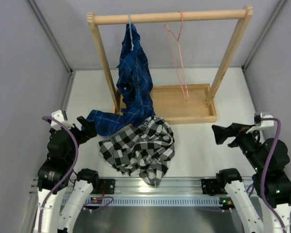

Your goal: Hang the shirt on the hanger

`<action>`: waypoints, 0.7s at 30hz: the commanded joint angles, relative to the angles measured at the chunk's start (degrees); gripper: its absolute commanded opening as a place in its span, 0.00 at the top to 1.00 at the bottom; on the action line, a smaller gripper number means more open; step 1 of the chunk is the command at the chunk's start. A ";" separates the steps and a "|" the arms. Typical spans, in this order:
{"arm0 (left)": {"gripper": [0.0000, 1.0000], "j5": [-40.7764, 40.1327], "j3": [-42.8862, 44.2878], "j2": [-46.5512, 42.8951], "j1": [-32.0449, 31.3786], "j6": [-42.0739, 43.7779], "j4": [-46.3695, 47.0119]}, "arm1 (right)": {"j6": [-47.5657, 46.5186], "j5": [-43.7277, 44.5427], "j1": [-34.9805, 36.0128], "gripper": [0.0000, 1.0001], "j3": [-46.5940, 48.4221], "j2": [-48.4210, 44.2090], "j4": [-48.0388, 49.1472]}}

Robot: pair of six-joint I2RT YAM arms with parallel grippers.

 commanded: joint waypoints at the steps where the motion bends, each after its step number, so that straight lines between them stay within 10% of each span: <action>1: 0.02 -0.42 -0.31 0.15 0.24 -0.21 3.81 | -0.21 0.47 -0.85 0.00 -0.01 -1.35 4.46; 12: 0.02 -0.60 -0.40 0.24 0.24 -0.12 3.81 | 11.73 -28.25 -0.67 0.00 -11.77 7.79 22.09; 21: 0.02 -0.78 -0.40 1.03 0.24 -0.12 3.90 | 9.82 0.18 22.59 0.08 -15.57 20.60 28.34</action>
